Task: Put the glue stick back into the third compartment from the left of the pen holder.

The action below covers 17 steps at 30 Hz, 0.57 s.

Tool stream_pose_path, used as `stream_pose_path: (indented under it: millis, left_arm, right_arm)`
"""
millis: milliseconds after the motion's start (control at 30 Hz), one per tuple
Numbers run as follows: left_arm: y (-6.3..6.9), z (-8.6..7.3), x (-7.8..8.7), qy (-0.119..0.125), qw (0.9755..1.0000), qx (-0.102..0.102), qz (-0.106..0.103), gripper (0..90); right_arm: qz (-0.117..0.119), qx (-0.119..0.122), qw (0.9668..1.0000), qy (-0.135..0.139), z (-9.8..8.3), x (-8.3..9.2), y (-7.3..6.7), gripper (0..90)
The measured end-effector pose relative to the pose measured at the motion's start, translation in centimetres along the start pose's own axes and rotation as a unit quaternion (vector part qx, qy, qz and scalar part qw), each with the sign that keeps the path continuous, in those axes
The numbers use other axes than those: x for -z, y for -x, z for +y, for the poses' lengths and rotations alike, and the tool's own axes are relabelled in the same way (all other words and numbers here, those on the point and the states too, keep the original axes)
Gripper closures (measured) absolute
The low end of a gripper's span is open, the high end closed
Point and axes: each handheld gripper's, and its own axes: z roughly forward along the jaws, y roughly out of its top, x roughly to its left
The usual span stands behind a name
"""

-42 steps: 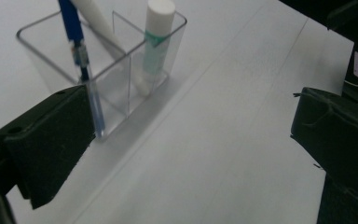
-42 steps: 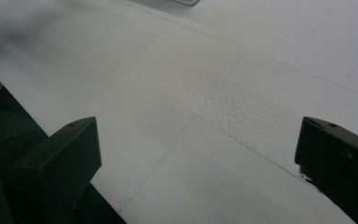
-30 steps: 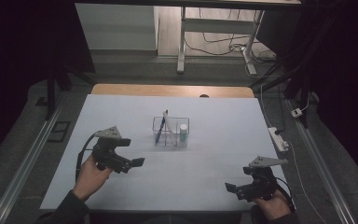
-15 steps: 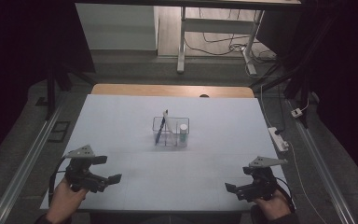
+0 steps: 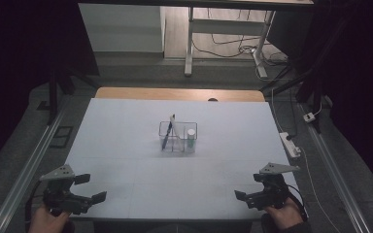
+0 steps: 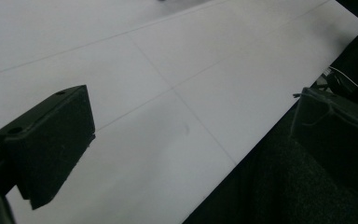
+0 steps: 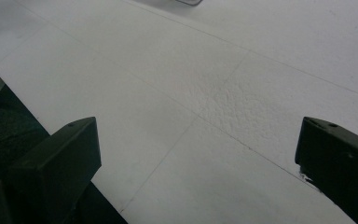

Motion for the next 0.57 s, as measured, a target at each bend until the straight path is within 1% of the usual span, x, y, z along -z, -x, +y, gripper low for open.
stream_pose_path:
  millis: [167, 233, 333, 467, 567]
  left_arm:
    - [-0.2, -0.8, 0.6, -0.005, 0.9998, 0.008, 0.016, 0.0]
    - [-0.1, -1.0, 0.8, -0.003, 0.9997, 0.007, 0.023, 0.0]
    - [0.1, -1.2, 1.0, -0.014, 0.9992, 0.003, 0.037, 0.0]
    - [0.3, -1.4, 1.0, -0.024, 0.9984, 0.003, 0.051, 0.0]
    - [0.1, -1.3, 1.0, -0.023, 0.9984, 0.012, 0.049, 0.0]
  right_arm:
    - [0.001, 0.001, 1.0, 0.0, 0.0, 0.0, 0.0, 0.0]
    - [0.0, 0.001, 1.0, 0.0, 0.0, 0.0, 0.0, 0.0]
    - [0.0, 0.001, 1.0, -0.001, 0.0, 0.0, -0.1, 0.0]
    - [0.001, 0.001, 1.0, -0.002, 0.1, -0.1, -0.1, 0.0]
    - [0.0, 0.002, 1.0, -0.003, 0.0, -0.1, 0.0, 0.0]
